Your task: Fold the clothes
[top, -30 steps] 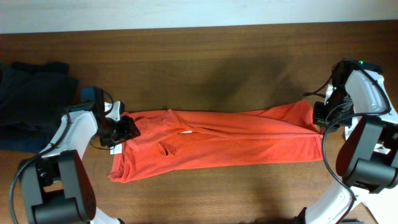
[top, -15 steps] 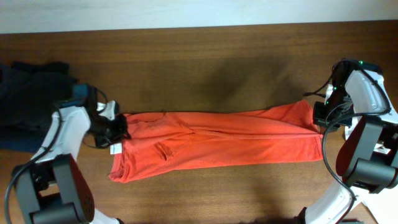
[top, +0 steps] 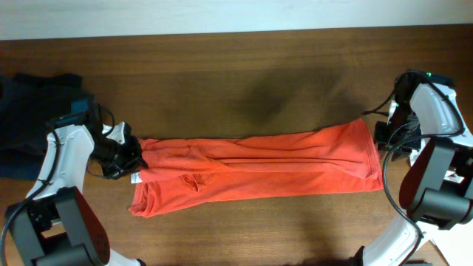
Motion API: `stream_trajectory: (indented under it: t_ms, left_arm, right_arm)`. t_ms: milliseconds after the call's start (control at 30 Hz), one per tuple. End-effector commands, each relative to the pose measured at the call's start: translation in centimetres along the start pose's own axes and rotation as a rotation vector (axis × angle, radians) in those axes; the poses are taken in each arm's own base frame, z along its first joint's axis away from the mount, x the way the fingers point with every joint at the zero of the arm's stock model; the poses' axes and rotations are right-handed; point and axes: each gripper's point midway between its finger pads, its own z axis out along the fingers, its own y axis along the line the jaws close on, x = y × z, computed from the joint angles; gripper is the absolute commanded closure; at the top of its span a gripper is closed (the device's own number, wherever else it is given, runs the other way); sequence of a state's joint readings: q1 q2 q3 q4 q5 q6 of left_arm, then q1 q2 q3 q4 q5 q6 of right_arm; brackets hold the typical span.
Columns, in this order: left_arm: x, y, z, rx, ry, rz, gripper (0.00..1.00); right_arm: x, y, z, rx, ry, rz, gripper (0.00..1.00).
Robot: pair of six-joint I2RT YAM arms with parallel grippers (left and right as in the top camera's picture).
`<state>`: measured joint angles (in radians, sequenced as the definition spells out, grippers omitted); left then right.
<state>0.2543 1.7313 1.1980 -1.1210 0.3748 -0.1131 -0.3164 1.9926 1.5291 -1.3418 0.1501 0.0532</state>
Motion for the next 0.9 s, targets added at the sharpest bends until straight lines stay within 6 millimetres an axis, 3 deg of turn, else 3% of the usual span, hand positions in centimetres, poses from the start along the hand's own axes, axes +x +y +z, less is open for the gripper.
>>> stream_trajectory:
  t_ms: [0,67,167,267,333,400,467,667,733,867]
  left_arm:
    - [1.3,1.0,-0.9,-0.073,0.035,-0.010,0.78]
    - [1.7,2.5,-1.1,-0.158,0.048,-0.015,0.78]
    - [1.4,2.5,-1.0,-0.159,0.033,-0.011,0.77]
    - [0.8,2.5,-1.0,-0.157,0.012,-0.005,0.58]
    - [0.7,2.5,-1.0,-0.156,0.008,-0.003,0.52]
    - [0.5,2.3,-0.9,-0.149,0.002,-0.001,0.51]
    - [0.1,1.8,-0.6,-0.111,-0.007,0.018,0.51]
    - [-0.1,0.0,1.7,0.043,-0.018,0.070,0.44]
    - [0.2,0.2,2.1,0.042,-0.008,0.066,0.39]
    - [0.9,0.7,3.3,0.041,0.007,0.059,0.41]
  right_arm:
    - [0.1,-0.5,-0.1,0.018,-0.001,0.013,0.60]
    - [0.1,-0.5,-0.1,0.018,-0.003,0.013,0.56]
    - [0.1,0.0,0.0,-0.014,-0.004,-0.007,0.55]
    - [0.2,2.0,-0.2,-0.133,-0.003,-0.073,0.47]
    - [0.5,2.5,-0.3,-0.159,0.009,-0.073,0.46]
    - [1.2,3.4,-0.4,-0.212,0.037,-0.076,0.45]
    - [1.6,3.6,-0.3,-0.222,0.052,-0.077,0.37]
    - [1.9,3.7,0.6,-0.222,0.064,-0.077,0.34]
    - [1.8,3.7,0.7,-0.222,0.062,-0.076,0.34]
    - [1.8,3.7,0.7,-0.222,0.061,-0.076,0.34]
